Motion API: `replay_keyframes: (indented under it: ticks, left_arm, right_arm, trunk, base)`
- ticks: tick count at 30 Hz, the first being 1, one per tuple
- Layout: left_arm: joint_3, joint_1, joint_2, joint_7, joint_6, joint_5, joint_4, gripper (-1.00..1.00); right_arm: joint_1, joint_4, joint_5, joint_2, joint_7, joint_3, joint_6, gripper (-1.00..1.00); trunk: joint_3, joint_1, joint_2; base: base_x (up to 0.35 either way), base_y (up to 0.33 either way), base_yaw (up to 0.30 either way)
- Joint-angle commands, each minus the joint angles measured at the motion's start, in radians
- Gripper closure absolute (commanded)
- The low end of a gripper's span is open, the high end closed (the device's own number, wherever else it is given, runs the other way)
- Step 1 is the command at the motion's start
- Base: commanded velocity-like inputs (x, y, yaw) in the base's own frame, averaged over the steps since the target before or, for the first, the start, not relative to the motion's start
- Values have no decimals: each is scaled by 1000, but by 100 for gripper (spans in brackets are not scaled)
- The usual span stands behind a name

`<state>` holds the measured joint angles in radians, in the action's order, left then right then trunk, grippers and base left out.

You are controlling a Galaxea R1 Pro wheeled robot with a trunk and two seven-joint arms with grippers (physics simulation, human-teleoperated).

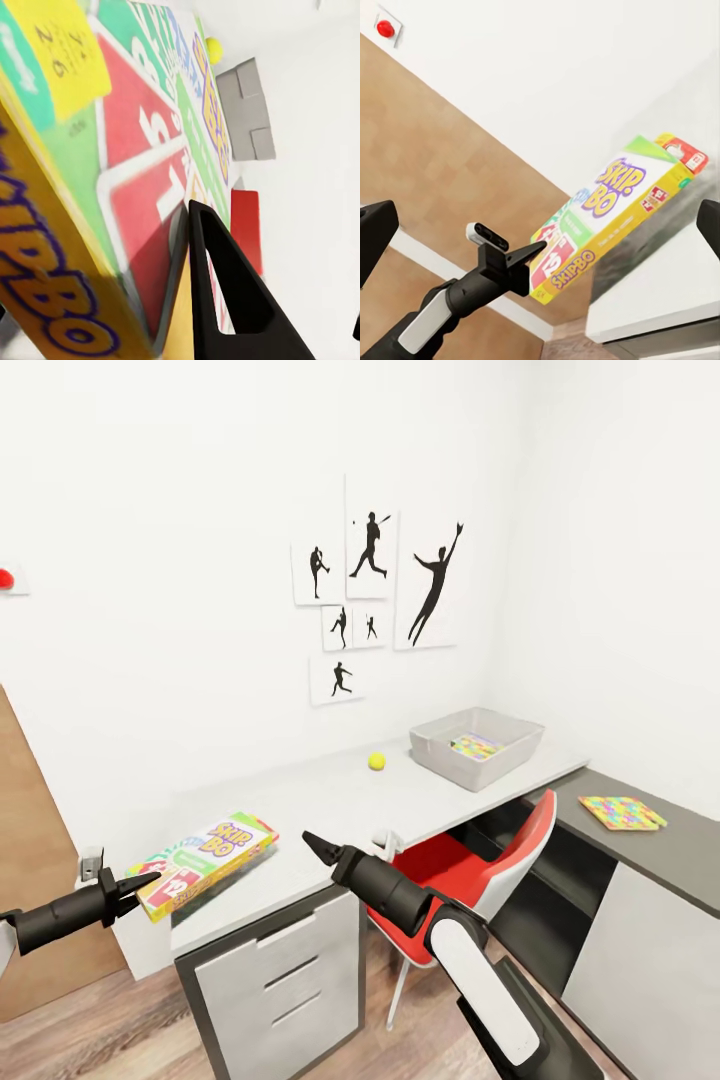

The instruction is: Put all the toys in the child's room - the three board games (two on the bed and one on the table), the two jigsaw puzzles on the table, and the tennis ball on the table - inside the toy box on the table in the child's room.

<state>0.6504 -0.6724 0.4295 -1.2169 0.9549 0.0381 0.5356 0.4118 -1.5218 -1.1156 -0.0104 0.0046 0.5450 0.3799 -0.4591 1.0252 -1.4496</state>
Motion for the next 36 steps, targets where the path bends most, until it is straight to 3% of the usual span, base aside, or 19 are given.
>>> replay_keyframes:
  ticks: [1,25,36]
  left_arm:
    - [2,-1,0,0,6,0,0,100]
    - [2,-1,0,0,-2,0,0,100]
    - [2,-1,0,0,-5,0,0,100]
  right_arm:
    - [1,2,-4,0,0,-1,4,-100]
    - [1,5,-5,-1,2,0,4,-100]
    - [1,5,-4,-3,2,5,4,-100]
  trunk:
    - [2,-4,7]
    - [77,-96,175]
    - [123,-138,252]
  base:
    - [0,0,0]
    - [0,0,-1]
    - [0,0,-161]
